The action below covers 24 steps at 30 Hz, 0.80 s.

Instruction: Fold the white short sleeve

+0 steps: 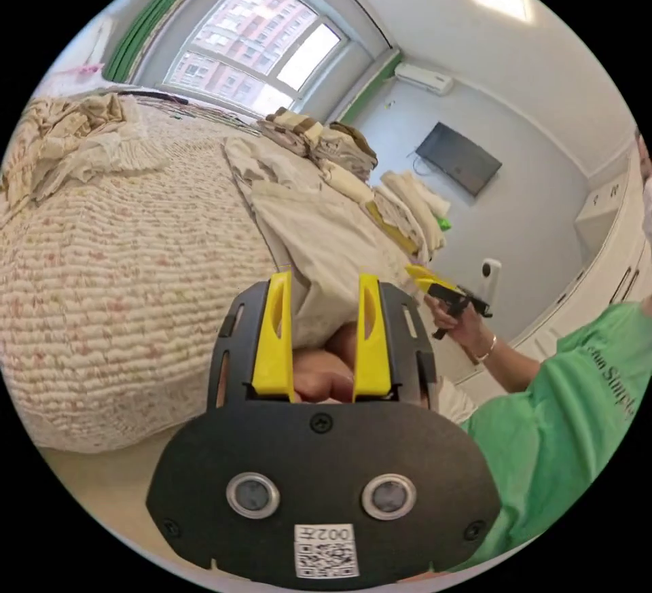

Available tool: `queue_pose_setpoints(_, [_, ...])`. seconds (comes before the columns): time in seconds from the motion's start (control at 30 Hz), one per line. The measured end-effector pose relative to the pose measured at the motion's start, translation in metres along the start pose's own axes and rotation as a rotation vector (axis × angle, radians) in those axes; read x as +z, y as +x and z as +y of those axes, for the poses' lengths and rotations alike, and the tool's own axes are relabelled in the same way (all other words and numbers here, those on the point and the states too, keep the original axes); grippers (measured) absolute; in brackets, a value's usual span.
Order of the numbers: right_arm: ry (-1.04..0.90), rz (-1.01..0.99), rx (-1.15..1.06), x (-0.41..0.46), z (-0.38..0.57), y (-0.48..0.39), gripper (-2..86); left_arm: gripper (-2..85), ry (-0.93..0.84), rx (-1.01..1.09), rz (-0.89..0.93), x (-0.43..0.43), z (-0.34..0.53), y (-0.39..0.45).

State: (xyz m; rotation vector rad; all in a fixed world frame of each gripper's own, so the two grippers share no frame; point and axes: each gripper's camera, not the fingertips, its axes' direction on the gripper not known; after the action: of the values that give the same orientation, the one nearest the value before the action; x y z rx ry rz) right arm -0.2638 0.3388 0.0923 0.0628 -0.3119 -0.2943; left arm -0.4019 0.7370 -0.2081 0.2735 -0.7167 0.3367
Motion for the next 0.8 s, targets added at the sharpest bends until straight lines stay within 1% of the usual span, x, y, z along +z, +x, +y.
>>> queue_pose_setpoints(0.03, [-0.021,0.017,-0.008,0.005,0.003,-0.006,17.2,10.0,-0.039,0.025,-0.059,0.01,0.004,0.007])
queue_pose_setpoints(0.1, [-0.036,0.033,-0.033,0.01,0.002,-0.015,16.9,9.1,-0.055,0.059,-0.116,0.019,0.005,0.018])
queue_pose_setpoints(0.23, [-0.063,0.066,-0.092,0.019,-0.01,-0.033,16.5,6.1,-0.024,0.174,-0.139,0.027,0.0,0.048])
queue_pose_setpoints(0.33, [-0.102,0.076,-0.101,0.029,-0.015,-0.04,15.0,3.9,-0.08,0.244,-0.188,0.041,-0.001,0.061])
queue_pose_setpoints(0.37, [-0.114,0.081,-0.119,0.031,-0.016,-0.044,12.7,3.4,-0.088,0.25,-0.191,0.043,-0.001,0.063])
queue_pose_setpoints(0.4, [-0.115,0.093,-0.126,0.032,-0.016,-0.046,11.5,2.4,-0.101,0.246,-0.2,0.046,0.0,0.064])
queue_pose_setpoints(0.47, [-0.115,0.188,-0.144,0.031,-0.017,-0.055,7.3,0.9,-0.111,0.246,-0.199,0.047,0.002,0.066])
queue_pose_setpoints(0.53, [-0.129,0.223,-0.167,0.031,-0.019,-0.06,3.5,-0.3,-0.138,0.233,-0.186,0.048,0.003,0.067])
queue_pose_setpoints(0.63, [-0.122,0.199,-0.18,0.02,-0.026,-0.063,0.4,-1.0,-0.183,0.179,-0.163,0.048,0.002,0.064])
queue_pose_setpoints(0.8, [-0.129,0.114,-0.166,-0.012,-0.052,-0.061,-0.6,-1.5,-0.221,0.078,-0.07,0.029,-0.015,0.064])
